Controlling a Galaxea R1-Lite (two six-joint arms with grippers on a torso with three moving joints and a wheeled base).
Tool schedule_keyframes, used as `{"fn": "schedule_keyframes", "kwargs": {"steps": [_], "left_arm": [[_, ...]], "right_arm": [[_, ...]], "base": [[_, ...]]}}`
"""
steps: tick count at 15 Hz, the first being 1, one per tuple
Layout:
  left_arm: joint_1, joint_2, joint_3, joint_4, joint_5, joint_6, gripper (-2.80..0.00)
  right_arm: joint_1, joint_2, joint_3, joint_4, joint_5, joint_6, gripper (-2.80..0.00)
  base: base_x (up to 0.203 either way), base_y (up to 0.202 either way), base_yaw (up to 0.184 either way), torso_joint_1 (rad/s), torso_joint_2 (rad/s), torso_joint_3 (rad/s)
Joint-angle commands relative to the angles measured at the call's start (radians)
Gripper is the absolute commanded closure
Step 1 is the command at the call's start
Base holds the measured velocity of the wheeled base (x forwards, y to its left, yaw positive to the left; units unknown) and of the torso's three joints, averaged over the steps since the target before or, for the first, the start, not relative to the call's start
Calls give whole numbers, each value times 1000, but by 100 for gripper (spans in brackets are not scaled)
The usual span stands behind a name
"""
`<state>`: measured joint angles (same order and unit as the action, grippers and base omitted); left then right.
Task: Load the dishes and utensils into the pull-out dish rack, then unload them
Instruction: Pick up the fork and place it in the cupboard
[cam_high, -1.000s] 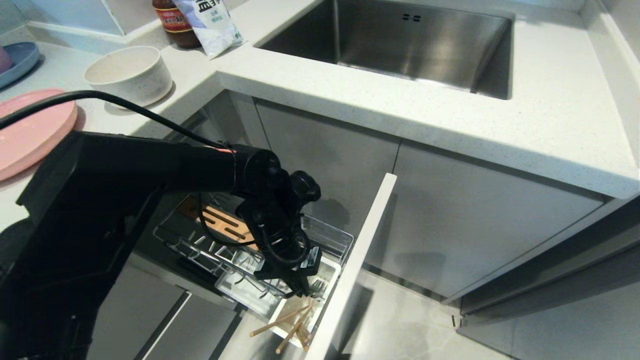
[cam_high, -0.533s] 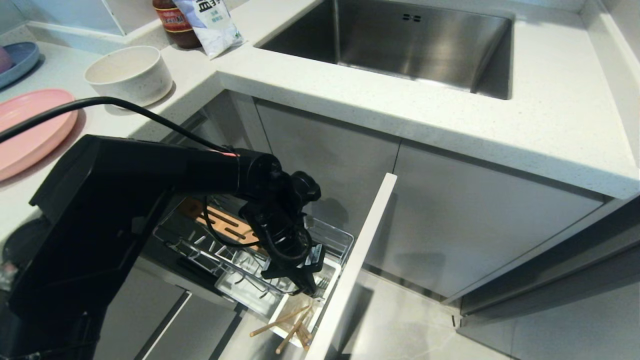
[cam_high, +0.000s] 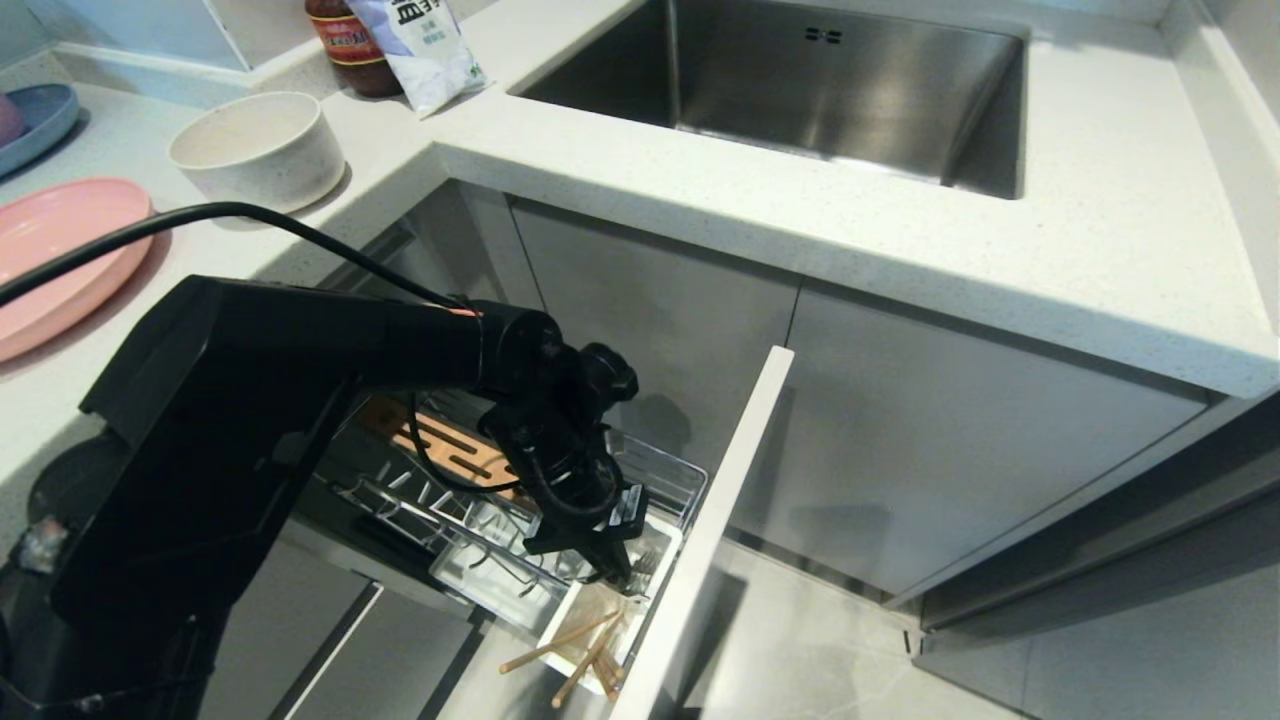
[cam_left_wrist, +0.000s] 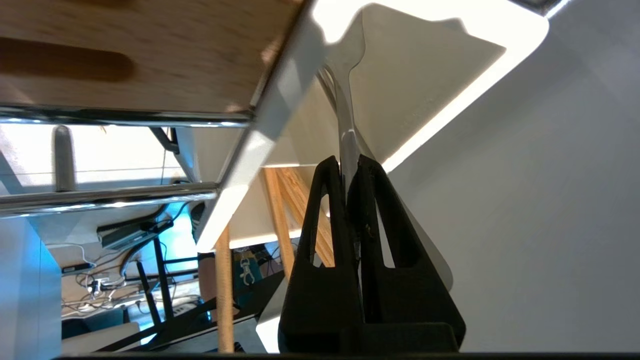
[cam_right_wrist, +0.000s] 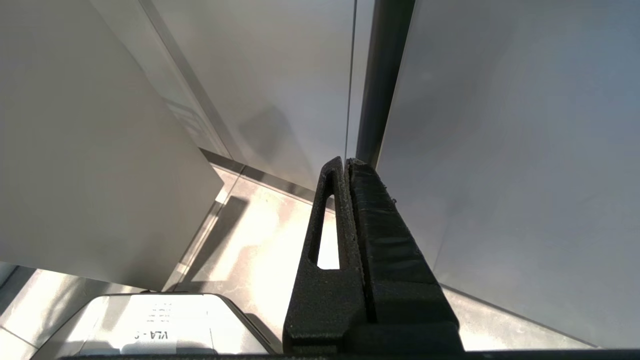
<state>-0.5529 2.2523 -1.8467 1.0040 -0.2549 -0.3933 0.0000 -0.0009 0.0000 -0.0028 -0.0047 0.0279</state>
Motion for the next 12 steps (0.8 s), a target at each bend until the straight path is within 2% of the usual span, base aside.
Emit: {"fn": "schedule_keyframes", "kwargs": {"steps": [1,7,9,12], "left_arm": [[5,4,-6,6,-1,-2,0],[5,7,-6,8,-1,-1,0],[5,7,-6,8,-1,-1,-280],[5,4,-6,8,-1,-1,-280]], "right_arm": [[0,-2,2,0,0,1,0],[0,-2,1,0,0,0,0],[0,-2,1,0,0,0,0],[0,-2,1,0,0,1,0]], "base": [[0,0,0,0,0,0],[0,0,0,0,0,0],[0,0,0,0,0,0],[0,0,0,0,0,0]]}}
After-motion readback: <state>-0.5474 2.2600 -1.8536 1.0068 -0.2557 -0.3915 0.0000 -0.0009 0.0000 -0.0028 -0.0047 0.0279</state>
